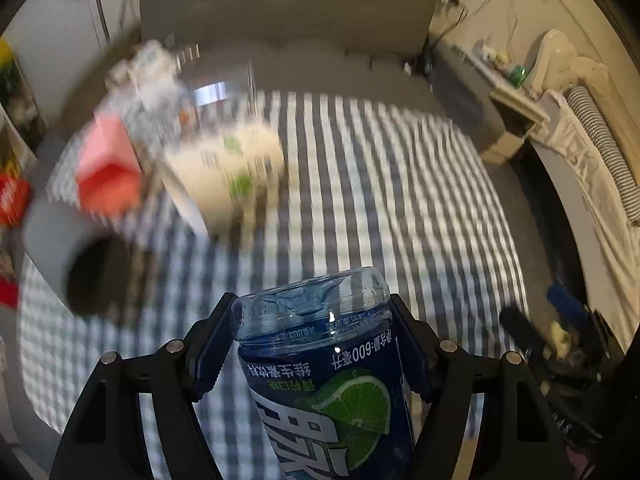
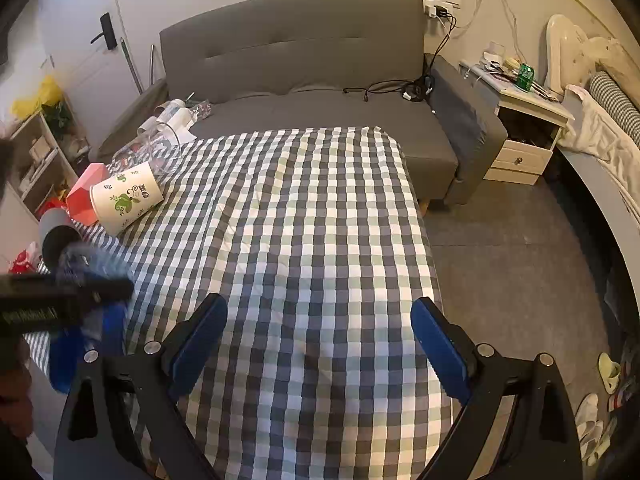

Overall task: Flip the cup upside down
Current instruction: 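Rotate the held blue bottle with the left gripper until its base faces down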

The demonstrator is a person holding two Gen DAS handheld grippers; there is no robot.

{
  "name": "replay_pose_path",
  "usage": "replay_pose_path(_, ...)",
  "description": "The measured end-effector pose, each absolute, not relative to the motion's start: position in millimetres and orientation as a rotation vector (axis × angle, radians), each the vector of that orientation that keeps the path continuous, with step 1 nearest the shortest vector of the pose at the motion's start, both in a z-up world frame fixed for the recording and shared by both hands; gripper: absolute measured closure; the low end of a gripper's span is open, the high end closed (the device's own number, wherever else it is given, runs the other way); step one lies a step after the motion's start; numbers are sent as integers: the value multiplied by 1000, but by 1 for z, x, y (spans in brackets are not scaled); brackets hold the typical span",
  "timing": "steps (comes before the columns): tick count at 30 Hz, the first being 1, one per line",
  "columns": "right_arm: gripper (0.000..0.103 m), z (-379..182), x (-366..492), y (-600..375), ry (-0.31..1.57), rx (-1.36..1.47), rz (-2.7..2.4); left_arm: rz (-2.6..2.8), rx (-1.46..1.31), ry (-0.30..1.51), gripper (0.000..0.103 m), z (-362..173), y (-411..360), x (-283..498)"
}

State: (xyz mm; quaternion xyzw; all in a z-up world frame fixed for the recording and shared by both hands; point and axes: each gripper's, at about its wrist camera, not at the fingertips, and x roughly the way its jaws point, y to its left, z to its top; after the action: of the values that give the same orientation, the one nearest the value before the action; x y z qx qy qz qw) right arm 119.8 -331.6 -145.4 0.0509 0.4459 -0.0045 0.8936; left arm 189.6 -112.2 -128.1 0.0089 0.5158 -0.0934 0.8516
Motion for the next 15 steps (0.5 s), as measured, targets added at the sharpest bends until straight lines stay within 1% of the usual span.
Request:
replay_pose_path(5,9,-147,117,-332,923,112,-15,-116,125,821,28,-104,-118,187)
replay_pose_path(8,10,-152,117,-331,934,116,-21,-84,158,694,28,-103,-122,189)
replay_pose_path(12,10,-163,122,-328,966,112,-23,-72,168,601,28,-118,-122,193)
replay_pose_path(15,10,-168,125,-327,975,99,-26,-89,191,595,28,-135,-133,201)
